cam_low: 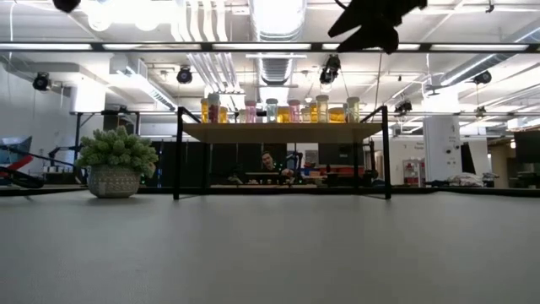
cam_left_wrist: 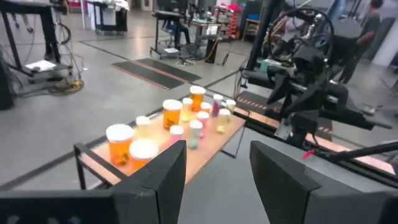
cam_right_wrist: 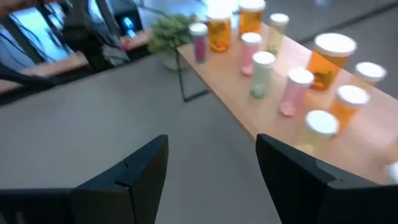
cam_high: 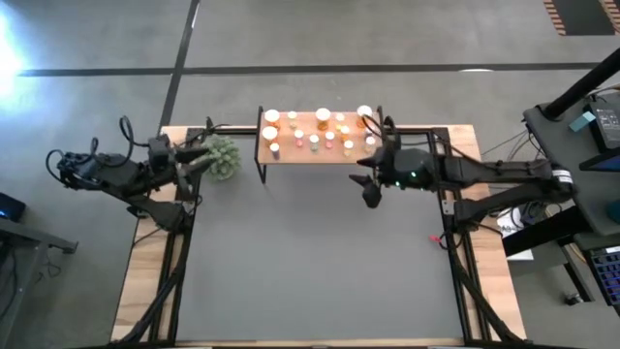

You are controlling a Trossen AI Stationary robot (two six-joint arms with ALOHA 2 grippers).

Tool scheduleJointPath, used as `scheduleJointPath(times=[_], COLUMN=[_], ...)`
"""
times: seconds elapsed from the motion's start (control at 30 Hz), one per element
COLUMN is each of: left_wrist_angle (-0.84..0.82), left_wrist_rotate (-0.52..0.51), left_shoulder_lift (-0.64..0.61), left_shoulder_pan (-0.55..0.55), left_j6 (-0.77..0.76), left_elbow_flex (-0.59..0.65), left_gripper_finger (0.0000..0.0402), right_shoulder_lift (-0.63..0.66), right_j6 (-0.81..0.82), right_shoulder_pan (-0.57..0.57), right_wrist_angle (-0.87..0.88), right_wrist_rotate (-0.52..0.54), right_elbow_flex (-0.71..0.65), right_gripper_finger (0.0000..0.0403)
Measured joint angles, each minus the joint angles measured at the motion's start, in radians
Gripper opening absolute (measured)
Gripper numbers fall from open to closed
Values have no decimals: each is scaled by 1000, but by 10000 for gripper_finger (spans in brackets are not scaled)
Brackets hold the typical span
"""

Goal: Pick and place medicine bottles onto shelf by color
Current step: Return to Home Position

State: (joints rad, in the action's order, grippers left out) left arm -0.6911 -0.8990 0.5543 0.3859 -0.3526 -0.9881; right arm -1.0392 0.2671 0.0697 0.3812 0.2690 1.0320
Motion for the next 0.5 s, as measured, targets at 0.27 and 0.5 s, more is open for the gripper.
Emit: scheduleJointPath(times=[0.27,0.5], left_wrist_angle=[224,520], left_wrist_rotate=[2,4], left_shoulder_lift=[-157,-231], left_shoulder_pan=[0,0], left_j6=[-6,-3], left_elbow_flex=[260,490], left_gripper_finger=[162,162], right_shoulder_lift=[160,294], right_j6=[29,87], right_shoulder_pan=[-33,-33], right_wrist_angle=[-346,-479], right_wrist_rotate=[3,13], right_elbow_flex=[-318,-487], right_gripper_finger=[224,224])
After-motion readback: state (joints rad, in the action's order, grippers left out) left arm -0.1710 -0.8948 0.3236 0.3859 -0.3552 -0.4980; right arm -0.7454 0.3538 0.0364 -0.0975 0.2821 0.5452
